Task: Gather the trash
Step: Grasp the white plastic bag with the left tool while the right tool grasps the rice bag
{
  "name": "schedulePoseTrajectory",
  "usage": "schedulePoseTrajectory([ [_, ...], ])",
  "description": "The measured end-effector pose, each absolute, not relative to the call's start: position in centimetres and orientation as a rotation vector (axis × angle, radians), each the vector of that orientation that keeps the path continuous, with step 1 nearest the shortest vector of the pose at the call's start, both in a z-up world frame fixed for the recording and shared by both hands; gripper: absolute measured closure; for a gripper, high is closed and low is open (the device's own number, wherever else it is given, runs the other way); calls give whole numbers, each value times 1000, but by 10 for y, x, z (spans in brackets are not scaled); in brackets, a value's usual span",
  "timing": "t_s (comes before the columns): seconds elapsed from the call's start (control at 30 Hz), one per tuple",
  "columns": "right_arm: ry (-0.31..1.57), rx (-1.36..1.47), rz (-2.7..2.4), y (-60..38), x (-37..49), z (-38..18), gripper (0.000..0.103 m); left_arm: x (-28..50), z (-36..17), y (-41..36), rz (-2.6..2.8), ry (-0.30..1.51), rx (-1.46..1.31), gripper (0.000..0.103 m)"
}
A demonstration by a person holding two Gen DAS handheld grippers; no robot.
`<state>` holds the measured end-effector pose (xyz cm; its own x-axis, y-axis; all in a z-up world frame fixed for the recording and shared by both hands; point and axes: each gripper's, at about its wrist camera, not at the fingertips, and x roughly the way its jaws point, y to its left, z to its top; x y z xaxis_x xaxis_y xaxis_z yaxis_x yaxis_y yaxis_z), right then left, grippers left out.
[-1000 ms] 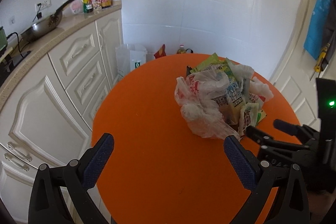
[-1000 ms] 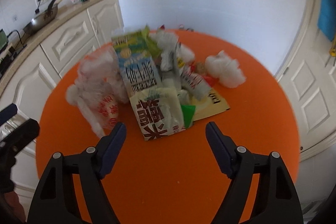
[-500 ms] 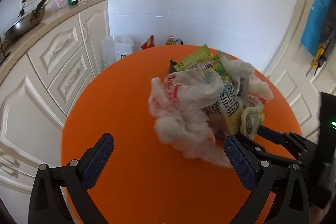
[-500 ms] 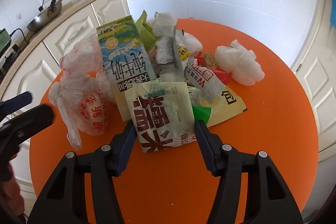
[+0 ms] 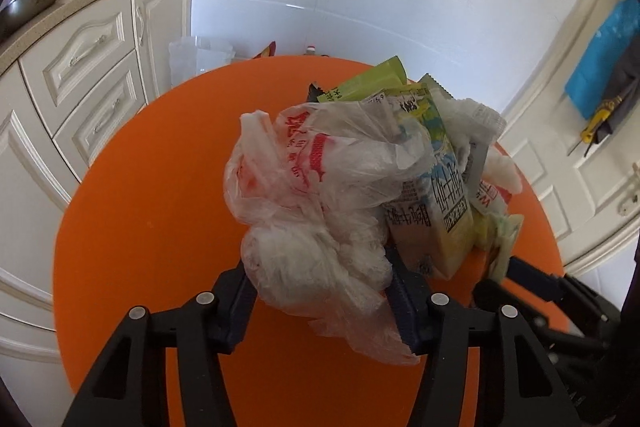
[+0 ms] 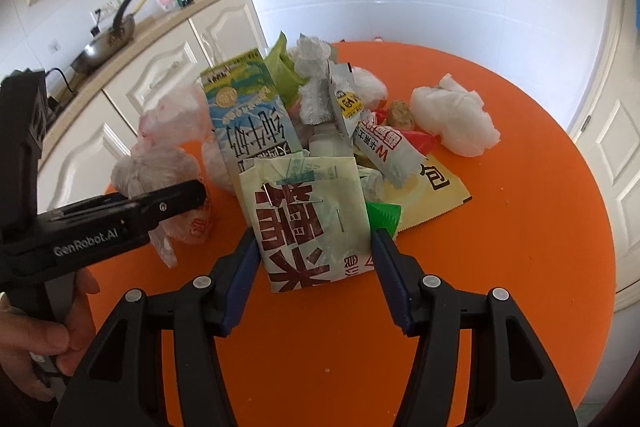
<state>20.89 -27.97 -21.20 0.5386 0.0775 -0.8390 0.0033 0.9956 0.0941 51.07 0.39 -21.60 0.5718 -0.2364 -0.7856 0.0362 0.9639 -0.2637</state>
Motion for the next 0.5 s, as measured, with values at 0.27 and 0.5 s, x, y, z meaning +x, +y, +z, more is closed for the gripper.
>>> schedulePoseTrajectory([
  [0.27, 1013, 100, 59, -292, 195, -209, 62, 481, -221, 11, -155, 914, -186, 50],
  [0.5, 1006, -40, -20, -285, 200, -218, 24, 467, -222, 7, -158, 929, -166, 50],
])
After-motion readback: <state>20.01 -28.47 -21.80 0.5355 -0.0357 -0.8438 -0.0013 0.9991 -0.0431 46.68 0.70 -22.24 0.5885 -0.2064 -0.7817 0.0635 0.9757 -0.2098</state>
